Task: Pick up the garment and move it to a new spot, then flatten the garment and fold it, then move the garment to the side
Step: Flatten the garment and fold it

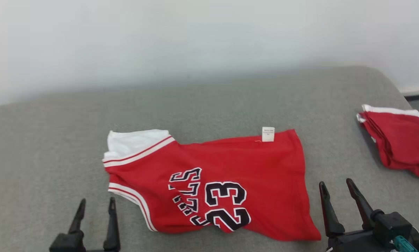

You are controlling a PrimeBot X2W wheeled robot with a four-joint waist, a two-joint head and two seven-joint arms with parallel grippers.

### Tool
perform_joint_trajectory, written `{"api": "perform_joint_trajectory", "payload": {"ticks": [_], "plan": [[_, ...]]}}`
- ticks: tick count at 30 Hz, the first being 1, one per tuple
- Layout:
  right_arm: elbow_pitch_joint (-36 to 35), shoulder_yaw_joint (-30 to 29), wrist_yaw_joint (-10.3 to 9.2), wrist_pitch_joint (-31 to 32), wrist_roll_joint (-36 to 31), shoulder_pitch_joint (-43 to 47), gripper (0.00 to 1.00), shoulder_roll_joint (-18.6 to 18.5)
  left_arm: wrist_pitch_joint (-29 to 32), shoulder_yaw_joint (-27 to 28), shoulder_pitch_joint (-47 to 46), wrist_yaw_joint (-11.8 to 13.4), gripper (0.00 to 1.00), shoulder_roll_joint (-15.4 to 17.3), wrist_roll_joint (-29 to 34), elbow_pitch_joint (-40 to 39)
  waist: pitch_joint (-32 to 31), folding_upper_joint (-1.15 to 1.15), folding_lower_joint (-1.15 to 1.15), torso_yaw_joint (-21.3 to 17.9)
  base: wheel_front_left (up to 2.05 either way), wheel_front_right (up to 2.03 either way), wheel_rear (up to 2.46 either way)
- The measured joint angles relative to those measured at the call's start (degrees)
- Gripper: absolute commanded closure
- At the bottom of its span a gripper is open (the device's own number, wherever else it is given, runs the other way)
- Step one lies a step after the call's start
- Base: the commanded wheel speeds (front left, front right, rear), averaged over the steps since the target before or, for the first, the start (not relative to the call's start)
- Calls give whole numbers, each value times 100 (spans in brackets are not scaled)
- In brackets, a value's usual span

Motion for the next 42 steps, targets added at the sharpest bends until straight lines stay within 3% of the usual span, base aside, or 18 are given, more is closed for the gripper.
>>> {"api": "perform_joint_trajectory", "payload": {"ticks": [11,27,42], "plan": [[153,-81,0,-46,71,118,0,-78,-12,508,885,-410,0,-532,621,-1182,-344,0,0,402,0,0,0],[482,-110,0,-215,227,456,0,-137,-16,1478,1341,-1313,0,-1014,730,-632,-556,1,1,531,0,0,0],[555,-113,0,-238,264,456,0,-101,-16,1644,1347,-1508,0,-1105,966,-481,-544,1,2,430,0,0,0]]}}
